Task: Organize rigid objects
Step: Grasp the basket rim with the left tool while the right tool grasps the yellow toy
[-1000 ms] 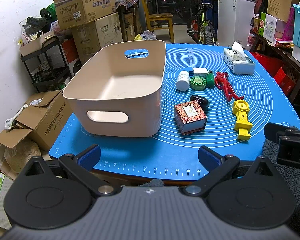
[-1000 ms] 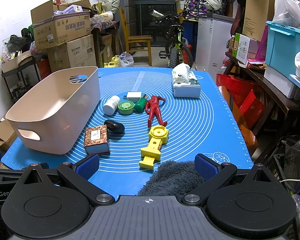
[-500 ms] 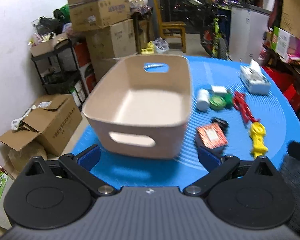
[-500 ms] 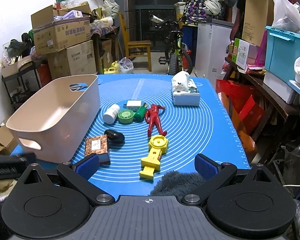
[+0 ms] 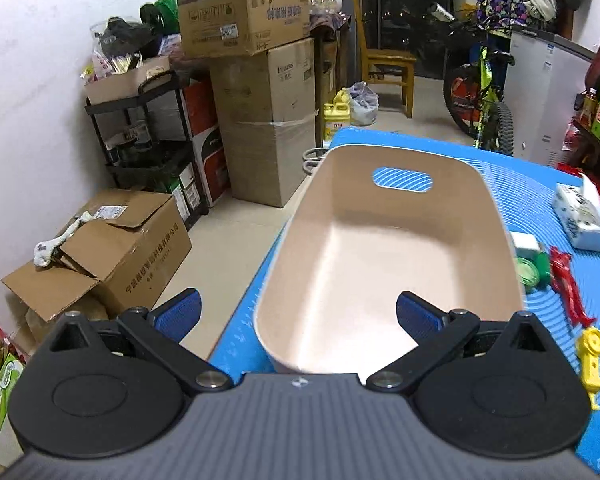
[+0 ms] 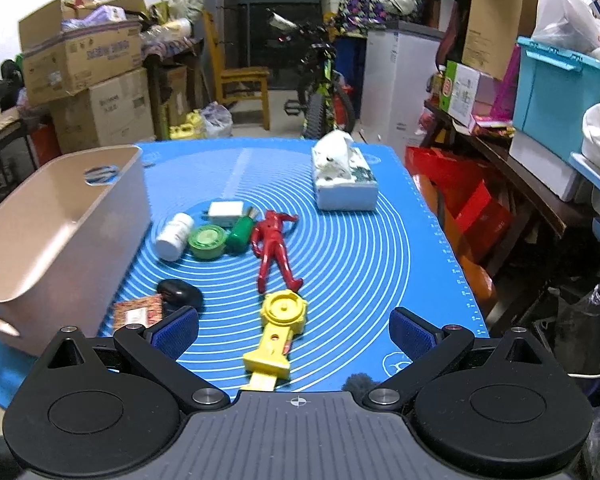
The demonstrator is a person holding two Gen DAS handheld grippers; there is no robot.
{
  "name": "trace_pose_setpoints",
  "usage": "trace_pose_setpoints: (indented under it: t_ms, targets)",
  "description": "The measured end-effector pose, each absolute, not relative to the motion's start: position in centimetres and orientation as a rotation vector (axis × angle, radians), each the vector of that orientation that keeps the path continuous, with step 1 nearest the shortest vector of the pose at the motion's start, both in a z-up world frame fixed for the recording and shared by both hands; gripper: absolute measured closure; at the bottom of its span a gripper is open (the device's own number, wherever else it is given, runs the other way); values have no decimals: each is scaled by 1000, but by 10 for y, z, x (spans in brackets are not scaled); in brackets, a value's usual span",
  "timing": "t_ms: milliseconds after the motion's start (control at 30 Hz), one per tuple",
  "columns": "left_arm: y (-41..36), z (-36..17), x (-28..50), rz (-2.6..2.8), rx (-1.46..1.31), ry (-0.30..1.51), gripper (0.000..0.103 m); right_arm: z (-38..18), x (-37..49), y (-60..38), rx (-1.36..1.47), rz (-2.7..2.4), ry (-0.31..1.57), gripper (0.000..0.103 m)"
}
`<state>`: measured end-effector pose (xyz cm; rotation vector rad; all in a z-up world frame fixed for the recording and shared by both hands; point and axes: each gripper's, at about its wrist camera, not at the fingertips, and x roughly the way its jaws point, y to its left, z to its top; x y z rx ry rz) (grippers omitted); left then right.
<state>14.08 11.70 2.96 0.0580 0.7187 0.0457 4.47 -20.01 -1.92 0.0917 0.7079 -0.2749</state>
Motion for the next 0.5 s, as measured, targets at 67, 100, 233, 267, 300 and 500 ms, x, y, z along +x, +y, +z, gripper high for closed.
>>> trace_pose_setpoints:
  t_ms: [67, 100, 233, 267, 300, 500]
  targets:
    - [124, 25, 155, 39, 57, 743, 0, -25, 54, -201, 84, -288, 726, 2]
    - [127, 23, 162, 34, 58, 754, 0, -30, 59, -202, 76, -298, 738, 2]
    - [134, 11, 182, -15, 69, 801, 1, -43, 77, -205, 69, -326, 776, 3]
    - [135, 8, 187, -34, 69, 821, 1, -47, 81, -207, 72, -333, 787, 3]
    - [135, 6, 191, -45, 68, 843, 1, -50, 85, -208, 73, -338, 795, 3]
    - [134, -10, 206, -73, 134, 908, 14, -71, 101, -212, 75, -358, 852, 3]
